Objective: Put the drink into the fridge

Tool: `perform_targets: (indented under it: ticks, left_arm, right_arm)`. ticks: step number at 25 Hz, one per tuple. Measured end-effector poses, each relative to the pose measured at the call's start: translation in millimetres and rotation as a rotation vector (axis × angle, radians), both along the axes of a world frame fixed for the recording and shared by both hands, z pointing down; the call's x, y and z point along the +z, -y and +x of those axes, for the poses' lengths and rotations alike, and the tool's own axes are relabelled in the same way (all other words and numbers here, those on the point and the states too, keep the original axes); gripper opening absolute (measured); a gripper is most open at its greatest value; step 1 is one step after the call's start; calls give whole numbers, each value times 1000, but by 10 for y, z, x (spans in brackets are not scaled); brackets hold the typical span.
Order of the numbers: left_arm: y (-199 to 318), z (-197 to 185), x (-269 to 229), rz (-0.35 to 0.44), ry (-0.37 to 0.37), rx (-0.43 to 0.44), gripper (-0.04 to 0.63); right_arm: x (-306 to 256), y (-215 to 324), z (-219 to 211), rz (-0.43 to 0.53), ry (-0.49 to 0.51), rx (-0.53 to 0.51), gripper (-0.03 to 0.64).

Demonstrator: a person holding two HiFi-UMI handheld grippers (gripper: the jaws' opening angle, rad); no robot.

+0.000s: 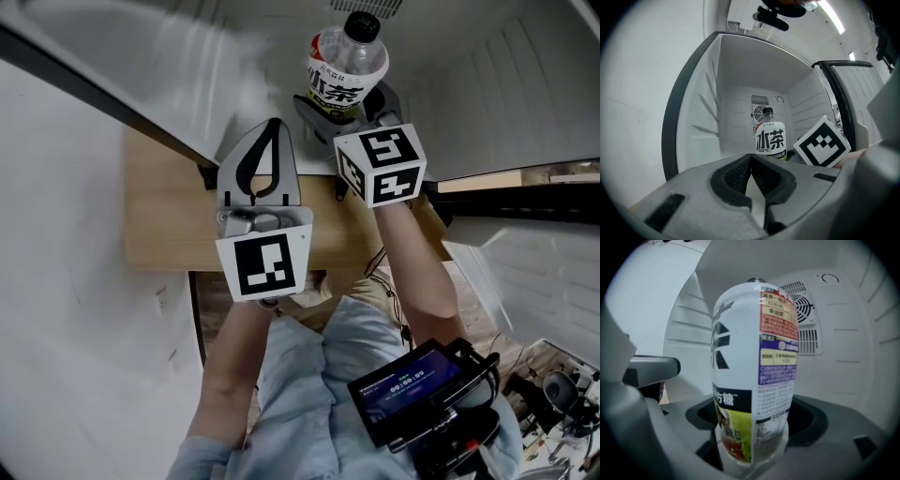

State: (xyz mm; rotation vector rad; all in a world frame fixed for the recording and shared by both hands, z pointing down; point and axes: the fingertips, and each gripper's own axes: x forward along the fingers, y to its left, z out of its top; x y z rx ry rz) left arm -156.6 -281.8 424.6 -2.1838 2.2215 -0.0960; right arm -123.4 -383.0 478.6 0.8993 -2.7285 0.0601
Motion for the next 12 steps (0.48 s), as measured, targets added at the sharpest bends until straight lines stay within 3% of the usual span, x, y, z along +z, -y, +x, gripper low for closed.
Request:
perform_targets:
  ticks: [8, 10, 12]
  left_arm:
    - [-63, -27, -13, -19, -6, -8, 9]
    - [-80, -24, -25, -19, -7, -4, 9]
    - [-102, -26, -49, -20, -11, 0, 9]
  right_arm:
    - [119, 25, -51, 3, 7, 8, 422]
    - [128, 16, -62, -10, 10, 3, 490]
    - [127, -10, -50, -16, 1, 6, 512]
